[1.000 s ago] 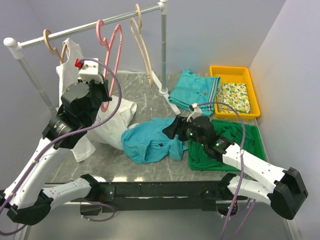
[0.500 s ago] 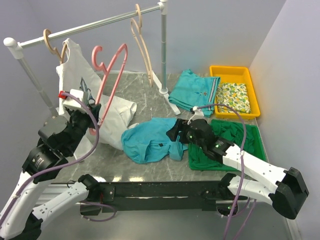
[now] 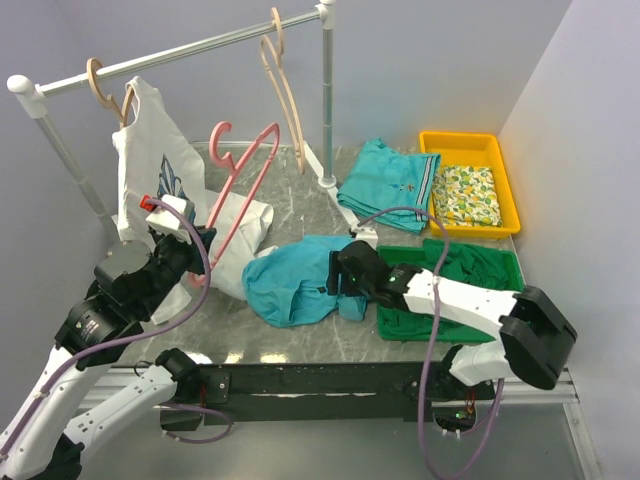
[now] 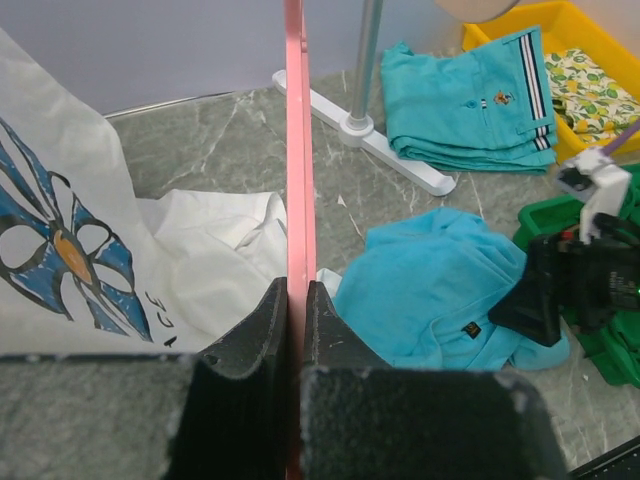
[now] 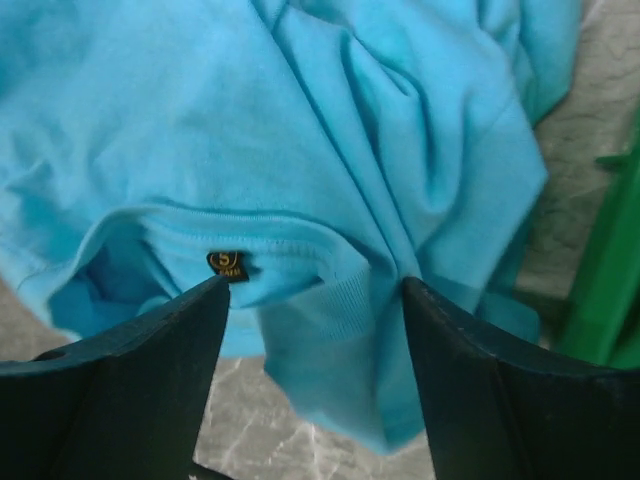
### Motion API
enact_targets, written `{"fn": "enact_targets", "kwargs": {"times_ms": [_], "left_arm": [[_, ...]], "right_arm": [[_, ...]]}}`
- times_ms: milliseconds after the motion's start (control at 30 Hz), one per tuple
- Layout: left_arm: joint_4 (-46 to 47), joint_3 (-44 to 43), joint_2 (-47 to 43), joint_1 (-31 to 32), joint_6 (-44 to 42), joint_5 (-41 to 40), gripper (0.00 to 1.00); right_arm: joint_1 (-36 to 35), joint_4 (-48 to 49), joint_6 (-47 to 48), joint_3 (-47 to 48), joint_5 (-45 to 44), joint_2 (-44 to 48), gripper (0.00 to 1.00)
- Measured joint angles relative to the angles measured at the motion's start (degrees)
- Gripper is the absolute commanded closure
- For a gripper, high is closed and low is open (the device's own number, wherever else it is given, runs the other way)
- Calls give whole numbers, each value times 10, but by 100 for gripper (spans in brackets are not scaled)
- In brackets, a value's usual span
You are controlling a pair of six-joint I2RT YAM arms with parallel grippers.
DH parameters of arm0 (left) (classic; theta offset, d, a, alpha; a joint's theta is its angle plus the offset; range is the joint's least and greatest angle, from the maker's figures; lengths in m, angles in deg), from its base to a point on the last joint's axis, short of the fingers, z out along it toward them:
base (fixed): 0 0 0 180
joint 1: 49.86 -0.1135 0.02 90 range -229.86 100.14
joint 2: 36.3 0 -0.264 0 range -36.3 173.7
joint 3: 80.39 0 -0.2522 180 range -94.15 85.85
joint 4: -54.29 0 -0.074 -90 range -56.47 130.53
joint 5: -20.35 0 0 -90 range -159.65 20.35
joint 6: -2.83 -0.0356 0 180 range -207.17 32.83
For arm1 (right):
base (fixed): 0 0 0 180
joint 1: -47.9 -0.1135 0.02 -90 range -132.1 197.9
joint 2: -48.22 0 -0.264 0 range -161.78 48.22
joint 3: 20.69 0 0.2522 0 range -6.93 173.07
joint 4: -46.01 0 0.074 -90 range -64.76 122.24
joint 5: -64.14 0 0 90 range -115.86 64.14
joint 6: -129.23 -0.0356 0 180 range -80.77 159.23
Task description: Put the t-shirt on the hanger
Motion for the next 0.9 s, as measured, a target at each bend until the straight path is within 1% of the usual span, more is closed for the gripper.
{"fn": "enact_targets", "kwargs": {"times_ms": [67,133,167,367,433,633,667,700,800,833,867,900], "left_arm": [[1,0,0,0,0,4,99],[1,0,0,0,0,7,99],[1,0,0,0,0,7,99],[5,0,2,0,0,10,99],[5,0,3,0,0,12,99],[7,1,3,0,2,13,99],[8,1,3,0,2,13,99],[9,2,3,0,2,13,99],[9,3,9,0,2,20,99],[9,3,11,0,0,24,99],[9,3,15,0,-1,30,99],[7,3,19,0,-3,37,99]], "right_arm": [[0,5,-2,8,0,-23,34],[0,5,-5,8,-6,-32,53],[1,4,-3,11,-9,-38,68],[33,19,15,90,1,-119,97],[47,30,26,115,10,-148,100],[59,36,66,191,30,-197,100],[57,38,72,199,30,-197,93],[55,42,79,207,28,-196,91],[46,52,90,204,26,-181,76],[43,63,92,187,26,-165,71],[41,66,92,162,26,-142,60],[38,69,90,132,26,-115,56]]}}
